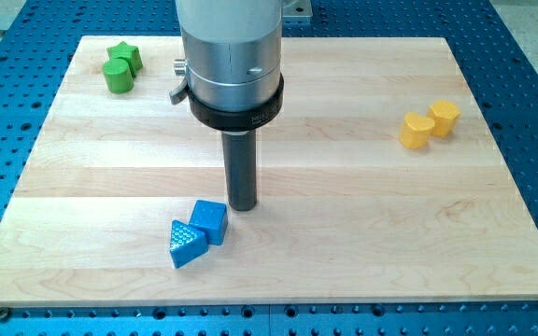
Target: Place the arm to the top left side of the board
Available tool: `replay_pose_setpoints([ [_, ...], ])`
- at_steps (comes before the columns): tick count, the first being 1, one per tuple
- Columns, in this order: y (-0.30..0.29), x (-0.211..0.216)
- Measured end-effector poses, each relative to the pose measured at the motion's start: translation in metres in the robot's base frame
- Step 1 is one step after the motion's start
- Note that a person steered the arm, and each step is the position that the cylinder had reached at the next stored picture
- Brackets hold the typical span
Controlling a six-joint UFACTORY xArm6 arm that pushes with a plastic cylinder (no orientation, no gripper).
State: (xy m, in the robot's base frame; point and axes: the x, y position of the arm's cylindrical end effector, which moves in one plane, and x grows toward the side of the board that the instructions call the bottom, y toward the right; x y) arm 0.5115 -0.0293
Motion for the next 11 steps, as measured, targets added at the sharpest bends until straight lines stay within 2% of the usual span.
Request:
replay_pose_setpoints([
  [1,-0.002,-0.004],
  [2,0.007,-0.038],
  [3,-0.046,-0.038],
  [4,-0.127,-0.001],
  [7,-0.272,-0.109],
  [8,-0.273,-0.178],
  [9,-0.275,-0.214],
  [10,-0.236,-0.296],
  [11,-0.176,-0.304],
])
